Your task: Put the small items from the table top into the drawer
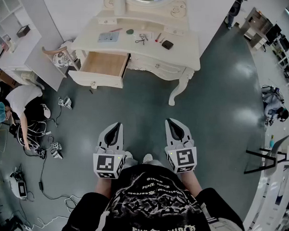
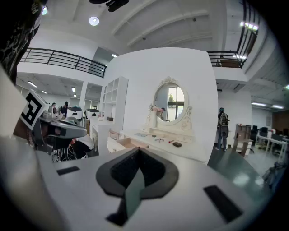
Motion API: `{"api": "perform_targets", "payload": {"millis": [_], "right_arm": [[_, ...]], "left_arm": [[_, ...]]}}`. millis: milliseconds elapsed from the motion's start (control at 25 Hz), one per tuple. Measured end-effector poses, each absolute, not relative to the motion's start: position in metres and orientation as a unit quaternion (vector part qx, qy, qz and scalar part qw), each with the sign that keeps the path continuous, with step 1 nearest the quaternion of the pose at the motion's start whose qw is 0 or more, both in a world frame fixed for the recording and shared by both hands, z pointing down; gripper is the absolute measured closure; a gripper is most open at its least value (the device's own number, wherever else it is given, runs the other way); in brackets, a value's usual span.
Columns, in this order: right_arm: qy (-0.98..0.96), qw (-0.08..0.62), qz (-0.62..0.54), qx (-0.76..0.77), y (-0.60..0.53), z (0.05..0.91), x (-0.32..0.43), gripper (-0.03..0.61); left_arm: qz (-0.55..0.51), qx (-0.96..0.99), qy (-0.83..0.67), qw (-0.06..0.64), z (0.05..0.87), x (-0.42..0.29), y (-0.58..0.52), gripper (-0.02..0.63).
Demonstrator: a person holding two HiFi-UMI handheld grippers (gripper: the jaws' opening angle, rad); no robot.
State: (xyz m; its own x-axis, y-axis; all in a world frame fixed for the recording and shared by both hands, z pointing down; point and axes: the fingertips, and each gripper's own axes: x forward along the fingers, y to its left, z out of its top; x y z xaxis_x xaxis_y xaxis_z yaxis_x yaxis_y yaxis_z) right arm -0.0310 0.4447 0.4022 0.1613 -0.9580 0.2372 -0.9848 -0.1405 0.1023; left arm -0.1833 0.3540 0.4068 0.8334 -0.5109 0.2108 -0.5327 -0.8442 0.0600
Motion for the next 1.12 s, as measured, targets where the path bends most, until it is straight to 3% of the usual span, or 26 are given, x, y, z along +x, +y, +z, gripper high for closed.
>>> {"api": "perform_targets", "payload": {"millis": [520, 1120], "right_arm": [[-0.643, 0.117, 0.052, 0.755, 0.417, 0.413, -0.044, 0.569], [-0.589, 0.066, 0.009, 0.806, 0.404, 0.381, -0.036, 0.568]], "left_arm": [[0.084, 0.957, -0.273, 0.054, 0.416, -0.203, 0.318, 0.598], [0.045, 0.969, -0.243, 0.02, 0.392, -0.213, 0.269, 0.598]]}}
